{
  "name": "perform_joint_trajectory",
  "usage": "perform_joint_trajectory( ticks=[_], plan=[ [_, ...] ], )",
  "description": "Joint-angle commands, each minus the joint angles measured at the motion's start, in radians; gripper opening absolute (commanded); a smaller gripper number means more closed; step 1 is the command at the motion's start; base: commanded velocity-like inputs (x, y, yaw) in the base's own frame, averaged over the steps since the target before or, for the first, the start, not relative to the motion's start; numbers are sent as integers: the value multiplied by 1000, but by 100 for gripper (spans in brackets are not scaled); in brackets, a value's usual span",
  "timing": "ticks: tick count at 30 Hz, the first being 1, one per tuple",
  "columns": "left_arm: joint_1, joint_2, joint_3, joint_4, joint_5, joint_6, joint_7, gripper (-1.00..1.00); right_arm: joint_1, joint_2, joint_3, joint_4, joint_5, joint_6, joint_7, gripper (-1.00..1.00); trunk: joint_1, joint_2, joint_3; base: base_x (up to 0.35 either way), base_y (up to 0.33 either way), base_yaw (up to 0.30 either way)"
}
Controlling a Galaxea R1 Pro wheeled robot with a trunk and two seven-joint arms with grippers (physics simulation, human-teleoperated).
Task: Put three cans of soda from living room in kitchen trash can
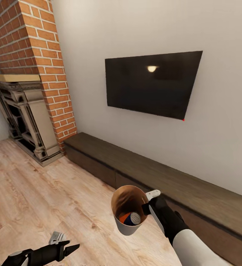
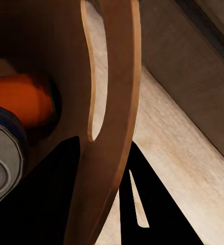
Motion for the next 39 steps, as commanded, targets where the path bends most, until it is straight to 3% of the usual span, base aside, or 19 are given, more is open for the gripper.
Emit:
perform_joint_trajectory(
  ticks=[1,39],
  plan=[
    [0,0,0,0,0,0,0,100,-1,0,0,-1,-7,-1,1,-100,0,0,0,0,0,291],
    [0,0,0,0,0,-2,0,100,-1,2,0,-1,-7,-1,1,-100,0,0,0,0,0,292]
  ],
)
